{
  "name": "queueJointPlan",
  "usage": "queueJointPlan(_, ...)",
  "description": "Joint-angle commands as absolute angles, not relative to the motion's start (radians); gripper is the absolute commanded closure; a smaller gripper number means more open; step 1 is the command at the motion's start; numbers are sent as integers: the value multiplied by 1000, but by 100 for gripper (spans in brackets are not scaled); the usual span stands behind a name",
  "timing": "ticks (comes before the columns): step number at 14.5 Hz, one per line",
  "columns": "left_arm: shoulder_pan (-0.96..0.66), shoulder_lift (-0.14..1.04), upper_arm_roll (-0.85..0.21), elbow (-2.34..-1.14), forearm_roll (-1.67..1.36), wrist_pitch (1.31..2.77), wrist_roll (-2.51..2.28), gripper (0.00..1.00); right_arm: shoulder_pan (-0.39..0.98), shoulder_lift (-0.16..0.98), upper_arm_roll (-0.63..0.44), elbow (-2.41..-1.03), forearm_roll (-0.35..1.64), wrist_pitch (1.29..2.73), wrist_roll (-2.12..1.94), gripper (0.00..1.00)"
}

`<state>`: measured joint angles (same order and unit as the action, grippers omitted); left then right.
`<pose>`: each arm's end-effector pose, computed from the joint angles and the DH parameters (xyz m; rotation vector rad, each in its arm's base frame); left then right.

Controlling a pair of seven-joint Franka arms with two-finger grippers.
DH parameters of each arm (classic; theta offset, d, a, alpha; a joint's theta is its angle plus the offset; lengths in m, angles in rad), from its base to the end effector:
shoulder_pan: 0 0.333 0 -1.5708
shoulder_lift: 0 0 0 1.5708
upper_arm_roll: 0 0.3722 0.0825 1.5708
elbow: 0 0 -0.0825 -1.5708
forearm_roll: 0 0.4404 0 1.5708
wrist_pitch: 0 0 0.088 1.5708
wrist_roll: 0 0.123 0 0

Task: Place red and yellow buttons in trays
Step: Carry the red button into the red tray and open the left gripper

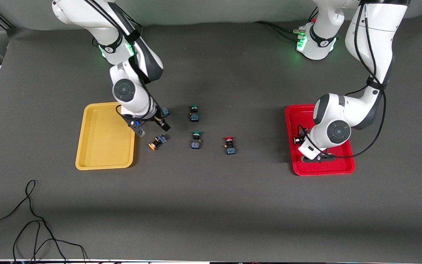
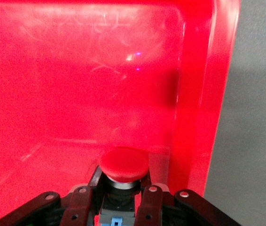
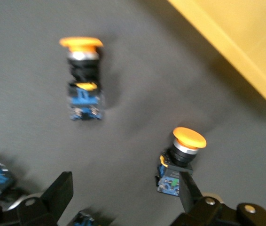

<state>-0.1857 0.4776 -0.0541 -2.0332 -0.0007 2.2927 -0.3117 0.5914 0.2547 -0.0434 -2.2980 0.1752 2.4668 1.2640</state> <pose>0.6121 -0.1497 0.1799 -3.0870 -0.1170 0.3354 0.4810 0.2947 0.2221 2.8435 -1.2983 -0.1957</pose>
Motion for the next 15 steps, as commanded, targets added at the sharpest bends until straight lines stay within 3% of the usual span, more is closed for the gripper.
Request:
queueJointPlan(1, -183, 459, -49, -1999, 14, 2251, -311, 0, 618, 238, -49, -2347, 195, 2511, 1304, 0)
queueJointPlan(7, -181, 318, -51, -1784, -1, 1846, -308, 0, 618, 256, -49, -2396, 195, 2508, 1354, 0)
queueJointPlan(12, -212, 327, -66, -1708, -63, 1828, -357, 0, 624, 273, -49, -2404, 195, 2514, 1361, 0)
queueJointPlan(15, -303, 391, -81, -1605, -78, 1859, -364, 0, 626, 313, -48, -2405, 195, 2577, 1364, 0)
